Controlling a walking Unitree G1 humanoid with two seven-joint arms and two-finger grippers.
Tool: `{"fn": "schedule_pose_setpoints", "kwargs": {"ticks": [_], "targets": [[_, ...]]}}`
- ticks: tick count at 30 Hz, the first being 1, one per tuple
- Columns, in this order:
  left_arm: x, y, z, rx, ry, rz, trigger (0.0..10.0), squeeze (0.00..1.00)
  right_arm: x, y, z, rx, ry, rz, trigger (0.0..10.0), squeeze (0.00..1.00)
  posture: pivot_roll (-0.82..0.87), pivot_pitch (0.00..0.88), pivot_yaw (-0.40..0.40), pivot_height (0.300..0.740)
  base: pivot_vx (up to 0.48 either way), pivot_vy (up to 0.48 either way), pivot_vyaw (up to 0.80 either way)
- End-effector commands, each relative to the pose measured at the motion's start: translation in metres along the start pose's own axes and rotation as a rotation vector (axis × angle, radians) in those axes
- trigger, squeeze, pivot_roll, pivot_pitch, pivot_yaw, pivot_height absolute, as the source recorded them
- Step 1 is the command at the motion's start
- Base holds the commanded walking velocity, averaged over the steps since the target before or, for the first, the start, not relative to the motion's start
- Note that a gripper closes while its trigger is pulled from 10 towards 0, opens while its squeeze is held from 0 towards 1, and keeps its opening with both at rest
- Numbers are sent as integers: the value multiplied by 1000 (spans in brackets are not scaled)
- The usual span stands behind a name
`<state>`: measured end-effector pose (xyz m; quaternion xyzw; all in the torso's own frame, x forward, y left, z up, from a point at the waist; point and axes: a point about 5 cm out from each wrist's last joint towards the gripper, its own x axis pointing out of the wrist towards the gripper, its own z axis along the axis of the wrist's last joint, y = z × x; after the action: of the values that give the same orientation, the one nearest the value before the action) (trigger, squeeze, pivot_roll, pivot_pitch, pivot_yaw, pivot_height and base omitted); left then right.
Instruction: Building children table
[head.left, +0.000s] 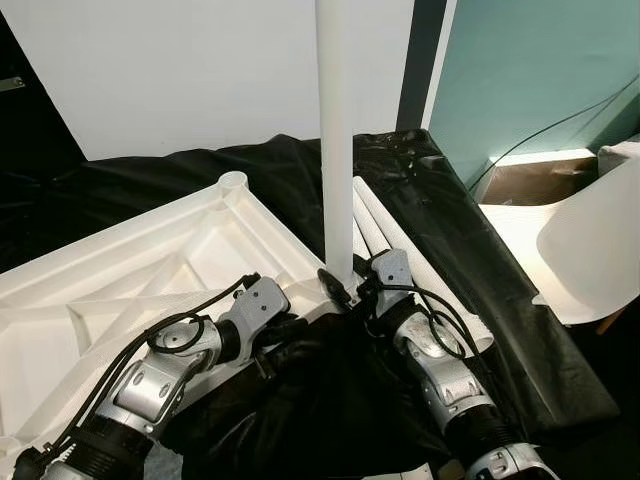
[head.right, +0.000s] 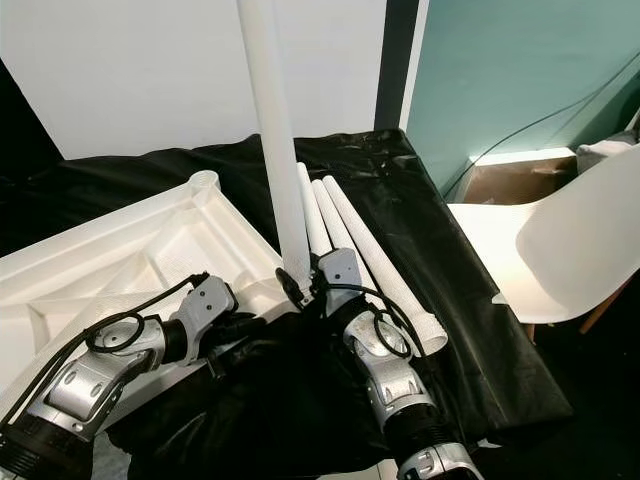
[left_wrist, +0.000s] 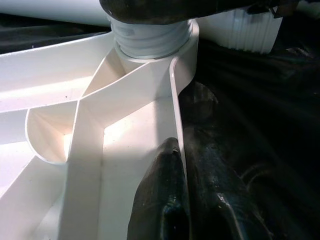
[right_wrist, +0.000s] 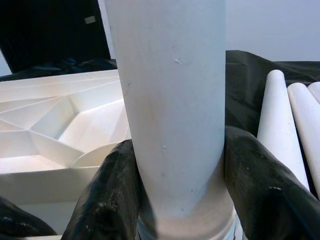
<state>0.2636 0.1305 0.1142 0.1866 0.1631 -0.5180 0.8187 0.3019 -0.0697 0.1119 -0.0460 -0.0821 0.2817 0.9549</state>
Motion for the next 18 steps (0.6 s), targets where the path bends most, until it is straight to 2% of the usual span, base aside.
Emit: {"fn": "schedule_pose_setpoints", "kwargs": {"ticks": [1,4,5,6,8,9,10,11,13,14,18], "targets": [[7,-23,-16,-38,54,-171,10000,0,2,-29,15,-36,-51,-167,0,0,66,0,21,740,0,0,0],[6,-23,-16,-38,55,-169,10000,0,4,-28,15,-35,-40,-152,0,0,66,0,20,740,0,0,0],[7,-23,-16,-40,54,-168,10000,0,6,-26,14,-41,-27,-123,2157,0,66,0,14,740,0,0,0],[7,-23,-16,-41,53,-168,10000,0,7,-24,13,-45,-18,-103,10000,0,66,0,14,740,0,0,0],[8,-23,-16,-42,52,-167,10000,0,9,-21,12,-50,0,-73,10000,0,64,0,11,740,0,0,0],[8,-24,-16,-43,50,-167,10000,0,11,-22,13,-48,2,-60,10000,694,63,0,10,740,0,0,0],[8,-24,-16,-43,50,-167,10000,0,11,-22,13,-48,2,-60,10000,694,63,0,10,740,0,0,0],[8,-25,-16,-44,48,-167,10000,0,12,-24,13,-38,12,-42,10000,1000,61,0,7,740,0,0,0],[9,-25,-16,-47,46,-168,10000,0,15,-25,12,-23,51,26,10000,1000,57,0,6,740,0,0,0],[10,-26,-16,-47,45,-169,10000,0,16,-24,11,-19,69,62,10000,0,57,0,6,740,0,0,0],[11,-25,-16,-48,43,-170,10000,0,13,-25,9,-9,115,176,10000,0,51,0,5,740,0,0,0]]}}
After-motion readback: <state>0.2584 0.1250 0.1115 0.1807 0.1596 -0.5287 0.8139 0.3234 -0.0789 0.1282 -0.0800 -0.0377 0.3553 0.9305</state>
